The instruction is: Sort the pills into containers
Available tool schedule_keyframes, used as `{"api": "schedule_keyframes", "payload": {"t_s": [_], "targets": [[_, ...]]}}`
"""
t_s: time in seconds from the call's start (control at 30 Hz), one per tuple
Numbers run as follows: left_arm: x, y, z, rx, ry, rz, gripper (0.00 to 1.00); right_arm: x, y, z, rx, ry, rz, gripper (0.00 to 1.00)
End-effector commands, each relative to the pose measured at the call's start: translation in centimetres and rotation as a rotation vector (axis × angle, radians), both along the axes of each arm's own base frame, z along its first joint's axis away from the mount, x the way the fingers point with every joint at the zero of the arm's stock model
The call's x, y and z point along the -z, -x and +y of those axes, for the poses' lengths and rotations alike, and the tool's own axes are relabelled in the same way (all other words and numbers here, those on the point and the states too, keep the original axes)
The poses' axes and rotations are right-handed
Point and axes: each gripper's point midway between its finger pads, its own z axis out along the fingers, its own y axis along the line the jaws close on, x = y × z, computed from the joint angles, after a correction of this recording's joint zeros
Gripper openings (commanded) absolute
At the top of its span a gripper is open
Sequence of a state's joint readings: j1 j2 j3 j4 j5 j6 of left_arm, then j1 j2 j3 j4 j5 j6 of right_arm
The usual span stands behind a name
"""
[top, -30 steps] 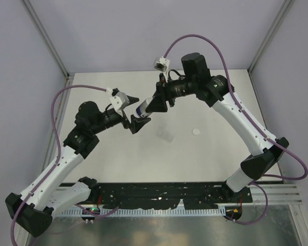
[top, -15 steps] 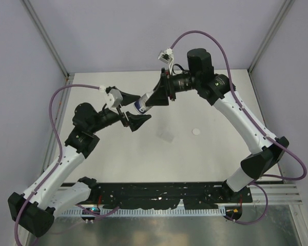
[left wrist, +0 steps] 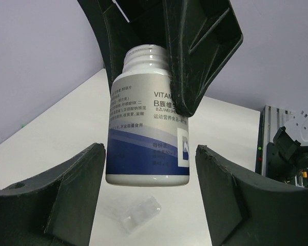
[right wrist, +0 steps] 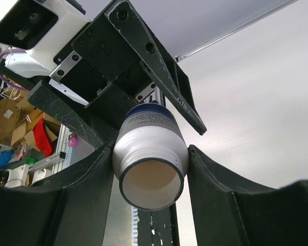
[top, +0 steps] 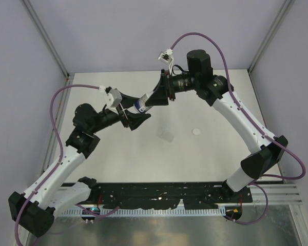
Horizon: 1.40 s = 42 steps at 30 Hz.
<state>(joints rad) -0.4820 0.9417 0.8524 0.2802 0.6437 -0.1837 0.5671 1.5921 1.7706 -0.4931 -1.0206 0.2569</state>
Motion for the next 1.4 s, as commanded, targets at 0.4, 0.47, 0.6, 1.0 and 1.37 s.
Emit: {"api": "schedule_keyframes", "payload": {"t_s": [0.4, 0.47, 0.6, 1.0, 1.37], "targets": [[-1.9, 0.6, 0.3, 0.013, 0.026, -0.051, 0.66, -1.3, 0.3, -0.7, 0.003, -0.038, -0.05, 0.06], [-1.8, 0.4, 0.2, 0.011, 0.022, -0.046, 0.65, -1.4, 0.3, -0.7, 0.002, -0.04, -0.054, 0.06], [-1.5, 0.1, 0.0, 0.011, 0.017, -0.035, 0.64, -1.3, 0.4, -0.7, 0.001, -0.038, -0.049, 0.06], [-1.3, -0.4, -0.2, 0.011, 0.015, -0.021, 0.61, -0.9, 0.4, -0.7, 0.0, -0.036, -0.041, 0.06], [-1.0, -0.7, -0.6, 0.024, 0.015, 0.001, 0.26, -0.7, 0.4, -0.8, 0.006, -0.034, -0.043, 0.13]]}}
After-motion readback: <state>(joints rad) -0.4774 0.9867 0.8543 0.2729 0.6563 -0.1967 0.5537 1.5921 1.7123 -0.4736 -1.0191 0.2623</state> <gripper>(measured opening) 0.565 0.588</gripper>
